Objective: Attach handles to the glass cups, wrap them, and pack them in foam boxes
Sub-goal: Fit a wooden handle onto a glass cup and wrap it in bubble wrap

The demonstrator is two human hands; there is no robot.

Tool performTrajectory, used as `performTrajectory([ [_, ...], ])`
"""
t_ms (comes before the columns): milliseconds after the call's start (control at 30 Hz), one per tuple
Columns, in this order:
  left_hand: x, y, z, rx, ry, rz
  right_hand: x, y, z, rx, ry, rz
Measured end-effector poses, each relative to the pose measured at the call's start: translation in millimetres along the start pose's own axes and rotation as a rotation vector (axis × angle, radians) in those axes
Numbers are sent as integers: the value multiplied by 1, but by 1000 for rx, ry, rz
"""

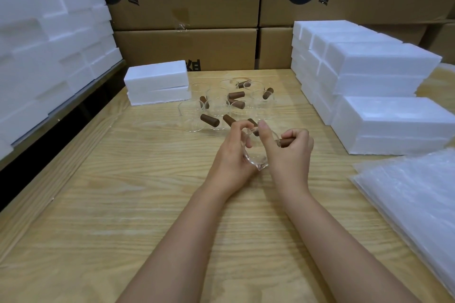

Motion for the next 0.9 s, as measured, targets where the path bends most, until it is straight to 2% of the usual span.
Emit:
performTrajectory([
  [167, -1, 0, 1, 25, 39, -22, 2, -3, 3, 157, -40, 104],
  [400, -2, 5, 0, 102, 134, -75, 1, -2, 0, 282, 110, 281],
  [567, -3, 7, 6, 220, 179, -104, -3, 3, -1, 189, 215, 413],
  [733, -3, 9, 7, 267, 203, -88, -8, 10, 0, 50, 221, 523],
  [900, -3, 9, 7, 257, 207, -84, -12, 13, 1, -63, 172, 490],
])
Point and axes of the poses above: each hand's wrist, its own x-axis away from the middle knuckle, its own y-axis out of the back of the hand, z = x × y, the point moved 2 cm from there along -x, towards the middle knuckle, and after that the axes turned 4 degrees about -y, right-handed, at the moved point
